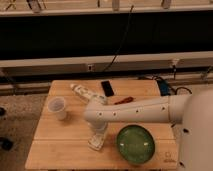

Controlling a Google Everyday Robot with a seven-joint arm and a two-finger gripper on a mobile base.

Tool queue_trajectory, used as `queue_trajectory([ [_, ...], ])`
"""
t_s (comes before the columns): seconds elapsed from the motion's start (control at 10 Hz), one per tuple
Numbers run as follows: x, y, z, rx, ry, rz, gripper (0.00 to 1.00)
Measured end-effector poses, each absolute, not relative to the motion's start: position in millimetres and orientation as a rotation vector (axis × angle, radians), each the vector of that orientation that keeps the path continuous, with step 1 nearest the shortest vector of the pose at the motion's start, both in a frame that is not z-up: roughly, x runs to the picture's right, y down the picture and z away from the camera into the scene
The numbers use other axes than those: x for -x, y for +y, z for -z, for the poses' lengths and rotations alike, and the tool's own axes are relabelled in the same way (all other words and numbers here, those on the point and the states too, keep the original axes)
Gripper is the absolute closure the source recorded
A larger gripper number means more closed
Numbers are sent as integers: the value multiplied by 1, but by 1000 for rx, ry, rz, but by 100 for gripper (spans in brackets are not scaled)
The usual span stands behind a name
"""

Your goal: Place the white sponge in the ceramic bowl

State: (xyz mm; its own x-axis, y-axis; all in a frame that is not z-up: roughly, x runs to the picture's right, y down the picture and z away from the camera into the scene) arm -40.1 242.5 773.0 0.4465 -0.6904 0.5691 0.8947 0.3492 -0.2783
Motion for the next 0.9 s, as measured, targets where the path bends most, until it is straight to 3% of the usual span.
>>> queue_trajectory([
  [0.4, 36, 213, -746, 579, -342, 1051, 100],
  [0.9, -37, 180, -709, 540, -231, 934, 100],
])
